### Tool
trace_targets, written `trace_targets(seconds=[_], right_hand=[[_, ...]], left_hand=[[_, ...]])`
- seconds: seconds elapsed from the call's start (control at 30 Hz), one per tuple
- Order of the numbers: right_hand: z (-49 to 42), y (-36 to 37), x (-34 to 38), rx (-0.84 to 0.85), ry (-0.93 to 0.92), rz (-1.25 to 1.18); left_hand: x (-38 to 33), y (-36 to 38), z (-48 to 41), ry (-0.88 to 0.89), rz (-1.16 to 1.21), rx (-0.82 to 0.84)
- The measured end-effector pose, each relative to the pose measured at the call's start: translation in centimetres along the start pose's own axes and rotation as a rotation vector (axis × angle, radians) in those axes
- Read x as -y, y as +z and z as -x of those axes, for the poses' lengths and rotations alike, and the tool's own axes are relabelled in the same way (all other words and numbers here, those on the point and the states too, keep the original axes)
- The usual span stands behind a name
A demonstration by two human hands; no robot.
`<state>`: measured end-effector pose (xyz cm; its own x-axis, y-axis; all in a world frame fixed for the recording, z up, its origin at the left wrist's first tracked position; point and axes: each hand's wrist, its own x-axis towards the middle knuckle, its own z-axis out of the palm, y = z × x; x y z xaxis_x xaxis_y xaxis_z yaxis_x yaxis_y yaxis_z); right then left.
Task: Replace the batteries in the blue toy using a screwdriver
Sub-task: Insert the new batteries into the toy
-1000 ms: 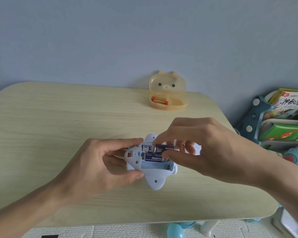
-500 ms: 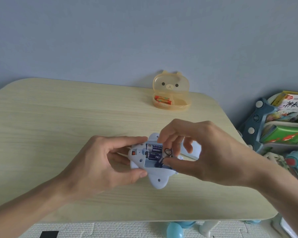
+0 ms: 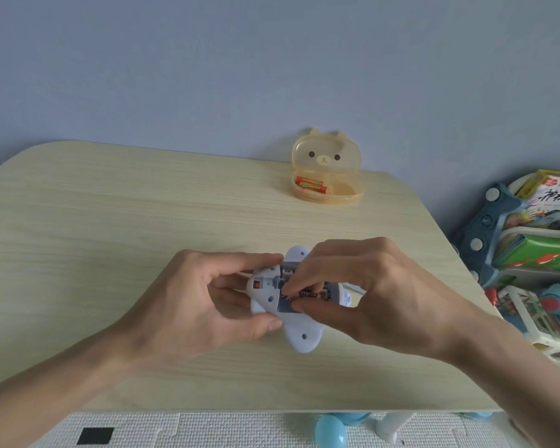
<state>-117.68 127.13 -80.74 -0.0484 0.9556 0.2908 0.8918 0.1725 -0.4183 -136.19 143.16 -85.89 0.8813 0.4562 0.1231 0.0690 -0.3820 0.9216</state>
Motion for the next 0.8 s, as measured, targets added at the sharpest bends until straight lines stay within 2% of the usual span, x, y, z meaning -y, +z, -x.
trace_targets(seconds=[0.3,0.63,0.8], right_hand=[[-1.2,-1.0,-0.9,0.19,-0.058,-0.009],[-0.1,-1.1,-1.8,0.158,-0.178,0.076],[1.1,-0.1,-2.8,0.057,-0.135,0.09]], left_hand=[[0.2,-0.1,-0.2,-0.019,0.081,0.017],[0.4,-0.2,-0.3,-0.027,0.085,-0.006],[0.4,-0.2,-0.3,-0.025,0.09,-0.012]])
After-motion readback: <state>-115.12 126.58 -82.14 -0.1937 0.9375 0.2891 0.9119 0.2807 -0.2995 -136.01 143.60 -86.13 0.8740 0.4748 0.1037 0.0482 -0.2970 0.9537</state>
